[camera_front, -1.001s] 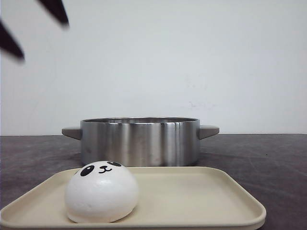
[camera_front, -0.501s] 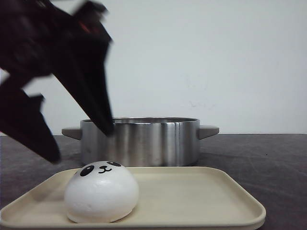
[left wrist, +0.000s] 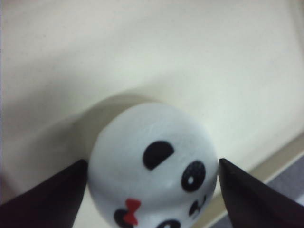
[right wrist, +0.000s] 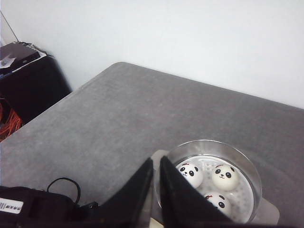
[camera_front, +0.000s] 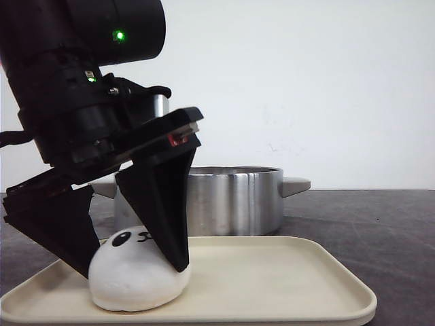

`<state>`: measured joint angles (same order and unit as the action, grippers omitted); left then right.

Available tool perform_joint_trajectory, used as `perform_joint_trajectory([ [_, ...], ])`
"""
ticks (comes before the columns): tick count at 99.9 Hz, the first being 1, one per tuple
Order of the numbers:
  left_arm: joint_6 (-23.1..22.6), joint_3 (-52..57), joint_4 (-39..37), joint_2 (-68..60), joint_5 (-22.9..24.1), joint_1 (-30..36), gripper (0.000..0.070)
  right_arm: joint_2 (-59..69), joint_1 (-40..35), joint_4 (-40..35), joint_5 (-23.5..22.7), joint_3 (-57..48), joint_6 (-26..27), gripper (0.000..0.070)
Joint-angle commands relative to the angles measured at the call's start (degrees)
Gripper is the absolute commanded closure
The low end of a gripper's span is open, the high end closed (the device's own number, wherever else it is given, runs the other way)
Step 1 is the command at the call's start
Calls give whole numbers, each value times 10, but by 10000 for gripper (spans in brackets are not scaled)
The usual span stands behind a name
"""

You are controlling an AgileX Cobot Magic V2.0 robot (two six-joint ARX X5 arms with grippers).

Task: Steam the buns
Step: 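Lower the left gripper over the last panda bun on the tray, then close the left gripper on the bun and lift it, then lower the held bun into the steamer pot and open the left gripper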

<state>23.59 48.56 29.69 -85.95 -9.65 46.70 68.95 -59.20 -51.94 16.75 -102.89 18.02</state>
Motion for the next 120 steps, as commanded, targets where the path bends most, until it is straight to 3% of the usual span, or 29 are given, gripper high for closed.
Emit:
perform_joint_trajectory([
  [1,3,9,-12,-13,3,6,185,3,-7,4,3,-11,-1,684],
  [12,3,9,-18,-17,17,6,194,3,-7,4,3,-11,-1,684],
  [16,3,9,-18,-18,26,7,233,3,-7,4,3,-11,-1,684],
  [21,2,9,-18,-21,34,6,361,3,-7,4,3,-11,-2,684],
  [31,-13,9,-12,-22,44,6,700,3,-7,4,3,-11,-5,684],
  [65,-55,85,10,52,52,6,690,3,-7,2,3,-11,-5,684],
  [78,-85,158,-2,78,96,3,690,3,-7,8,3,-11,-5,684],
  [96,-152,247,-28,60,119,-24,690,3,-7,23,3,-11,-7,684],
  [120,-165,270,-53,-14,116,-73,690,3,-7,26,3,-11,-9,684],
])
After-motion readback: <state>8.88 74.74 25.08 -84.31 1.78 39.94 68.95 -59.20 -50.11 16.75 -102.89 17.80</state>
